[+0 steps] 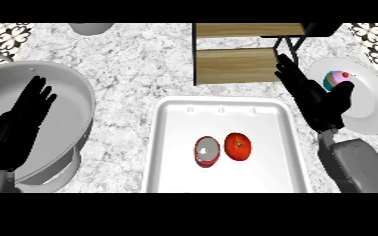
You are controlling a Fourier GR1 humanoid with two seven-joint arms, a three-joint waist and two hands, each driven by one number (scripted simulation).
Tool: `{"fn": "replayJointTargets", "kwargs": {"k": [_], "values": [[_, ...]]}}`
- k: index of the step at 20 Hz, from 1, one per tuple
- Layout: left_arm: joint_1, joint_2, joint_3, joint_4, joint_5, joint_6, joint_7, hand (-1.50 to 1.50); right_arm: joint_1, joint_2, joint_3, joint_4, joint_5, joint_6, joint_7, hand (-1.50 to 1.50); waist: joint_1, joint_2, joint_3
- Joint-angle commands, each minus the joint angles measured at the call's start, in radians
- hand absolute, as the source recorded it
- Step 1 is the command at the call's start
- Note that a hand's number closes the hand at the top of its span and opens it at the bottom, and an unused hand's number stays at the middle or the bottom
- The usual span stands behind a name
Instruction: Pick the can from the tray and place it in the tiered shelf
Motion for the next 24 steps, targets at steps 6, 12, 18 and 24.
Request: {"fn": "replayJointTargets", "kwargs": {"k": [6,12,18,24], "values": [[-0.158,-0.121,-0.222,0.106,-0.295,0.047,-0.159,0.00,-0.096,0.068,-0.008,-0.182,0.046,-0.130,0.164,-1.50,-0.001,0.015,-0.002],[-0.146,-0.103,-0.184,0.092,-0.234,0.030,-0.105,0.00,0.069,0.042,-0.016,-0.032,0.364,-0.476,0.027,1.50,-0.034,0.017,-0.005],[-0.145,-0.172,-0.251,0.133,-0.310,0.062,-0.148,0.00,0.319,0.292,-0.037,-0.108,0.300,-0.620,-0.359,-1.50,0.003,0.016,0.001],[-0.134,-0.215,-0.273,0.164,-0.329,0.053,-0.181,0.00,0.327,0.083,0.069,-0.300,0.298,-0.359,-0.110,-1.50,0.012,0.013,-0.002]]}}
